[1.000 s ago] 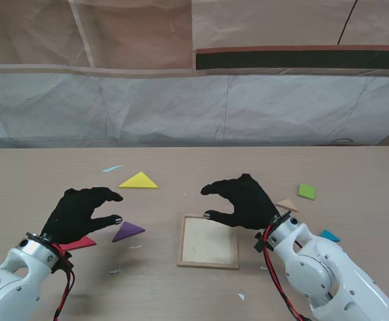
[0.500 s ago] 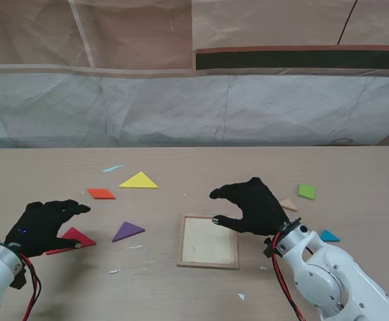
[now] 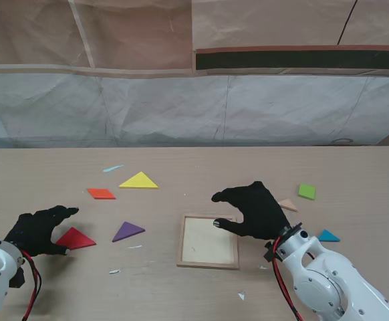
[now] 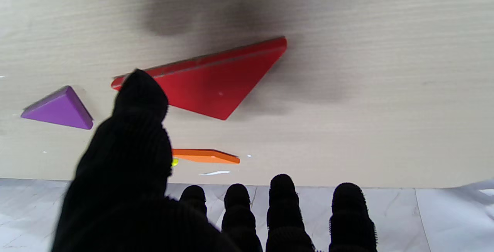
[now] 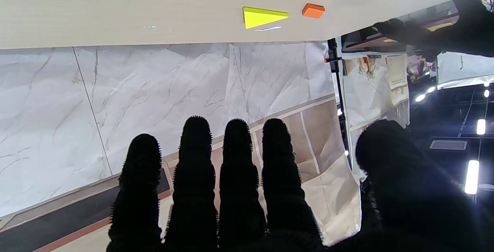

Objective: Assemble the tangram pieces into a square

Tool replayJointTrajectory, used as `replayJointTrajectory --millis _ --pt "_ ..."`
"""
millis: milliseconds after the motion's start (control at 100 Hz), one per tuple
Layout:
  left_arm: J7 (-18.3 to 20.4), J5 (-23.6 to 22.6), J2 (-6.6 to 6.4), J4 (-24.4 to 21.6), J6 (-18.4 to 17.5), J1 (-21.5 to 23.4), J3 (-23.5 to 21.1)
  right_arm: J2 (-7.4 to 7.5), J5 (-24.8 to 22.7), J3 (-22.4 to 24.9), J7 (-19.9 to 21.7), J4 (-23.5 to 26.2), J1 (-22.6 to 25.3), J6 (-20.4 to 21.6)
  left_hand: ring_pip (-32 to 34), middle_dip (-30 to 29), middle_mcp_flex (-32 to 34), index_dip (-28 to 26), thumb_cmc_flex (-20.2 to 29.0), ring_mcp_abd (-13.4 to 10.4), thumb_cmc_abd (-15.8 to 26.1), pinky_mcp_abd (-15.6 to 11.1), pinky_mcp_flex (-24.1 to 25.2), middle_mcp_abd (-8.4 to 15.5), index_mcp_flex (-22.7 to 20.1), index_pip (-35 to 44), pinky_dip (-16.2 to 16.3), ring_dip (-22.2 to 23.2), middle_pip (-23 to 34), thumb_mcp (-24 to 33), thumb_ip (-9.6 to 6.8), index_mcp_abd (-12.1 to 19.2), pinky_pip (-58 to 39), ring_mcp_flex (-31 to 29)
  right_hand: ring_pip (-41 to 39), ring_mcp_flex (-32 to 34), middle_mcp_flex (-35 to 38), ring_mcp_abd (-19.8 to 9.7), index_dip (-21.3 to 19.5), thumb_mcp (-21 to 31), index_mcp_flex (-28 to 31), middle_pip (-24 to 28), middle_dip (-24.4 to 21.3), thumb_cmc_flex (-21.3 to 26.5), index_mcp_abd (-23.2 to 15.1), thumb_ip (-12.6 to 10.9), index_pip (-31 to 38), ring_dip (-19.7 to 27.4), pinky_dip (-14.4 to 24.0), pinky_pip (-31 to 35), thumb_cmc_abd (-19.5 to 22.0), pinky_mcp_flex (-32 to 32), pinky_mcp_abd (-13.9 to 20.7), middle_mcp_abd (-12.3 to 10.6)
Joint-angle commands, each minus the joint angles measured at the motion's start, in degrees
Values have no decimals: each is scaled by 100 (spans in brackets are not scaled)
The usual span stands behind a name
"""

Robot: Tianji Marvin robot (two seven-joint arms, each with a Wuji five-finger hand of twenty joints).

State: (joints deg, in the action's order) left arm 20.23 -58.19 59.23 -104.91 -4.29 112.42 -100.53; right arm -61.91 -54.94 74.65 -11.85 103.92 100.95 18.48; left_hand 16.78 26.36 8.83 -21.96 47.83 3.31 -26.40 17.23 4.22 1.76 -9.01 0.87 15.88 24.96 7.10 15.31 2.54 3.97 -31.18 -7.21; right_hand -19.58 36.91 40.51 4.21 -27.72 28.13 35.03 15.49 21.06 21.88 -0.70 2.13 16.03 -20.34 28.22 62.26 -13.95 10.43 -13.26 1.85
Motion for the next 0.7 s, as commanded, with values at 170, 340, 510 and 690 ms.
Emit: replayJointTrajectory --millis 170,340,510,690 --pt "46 143 -20 460 233 -245 326 -35 -7 -71 -35 -2 -3 -132 367 68 75 -788 -100 -62 -190 -203 -92 21 216 326 277 119 246 541 92 -181 -577 -102 52 46 116 0 -76 -3 17 -26 116 -46 -135 23 79 -44 38 -63 -26 -63 -131 -32" --pt "-160 272 -11 782 305 -372 509 -38 90 -177 24 -118 -56 -249 609 -22 151 -1043 -12 -17 -247 -346 -138 -22 185 500 463 182 482 738 113 -136 -949 -204 40 27 109 6 -89 -14 24 -10 127 -32 -133 24 95 -49 50 -67 -34 -65 -131 -20" --pt "-225 348 -11 954 360 -456 609 -38 38 -211 -25 -134 -73 -322 761 -55 218 -922 1 19 -283 -486 -160 -82 130 711 547 187 754 890 141 -160 -1126 -270 29 27 107 -1 -99 -20 31 4 134 -27 -135 23 108 -50 61 -66 -36 -57 -128 -35" --pt "-136 271 -32 1017 372 -496 685 -37 35 -213 -24 -144 -90 -305 1066 56 302 -849 42 57 -365 -742 -390 -178 86 1913 809 247 1543 1159 181 -493 -1655 -496 18 21 110 4 -108 -24 34 20 141 -23 -134 22 117 -52 73 -62 -38 -51 -128 -28"
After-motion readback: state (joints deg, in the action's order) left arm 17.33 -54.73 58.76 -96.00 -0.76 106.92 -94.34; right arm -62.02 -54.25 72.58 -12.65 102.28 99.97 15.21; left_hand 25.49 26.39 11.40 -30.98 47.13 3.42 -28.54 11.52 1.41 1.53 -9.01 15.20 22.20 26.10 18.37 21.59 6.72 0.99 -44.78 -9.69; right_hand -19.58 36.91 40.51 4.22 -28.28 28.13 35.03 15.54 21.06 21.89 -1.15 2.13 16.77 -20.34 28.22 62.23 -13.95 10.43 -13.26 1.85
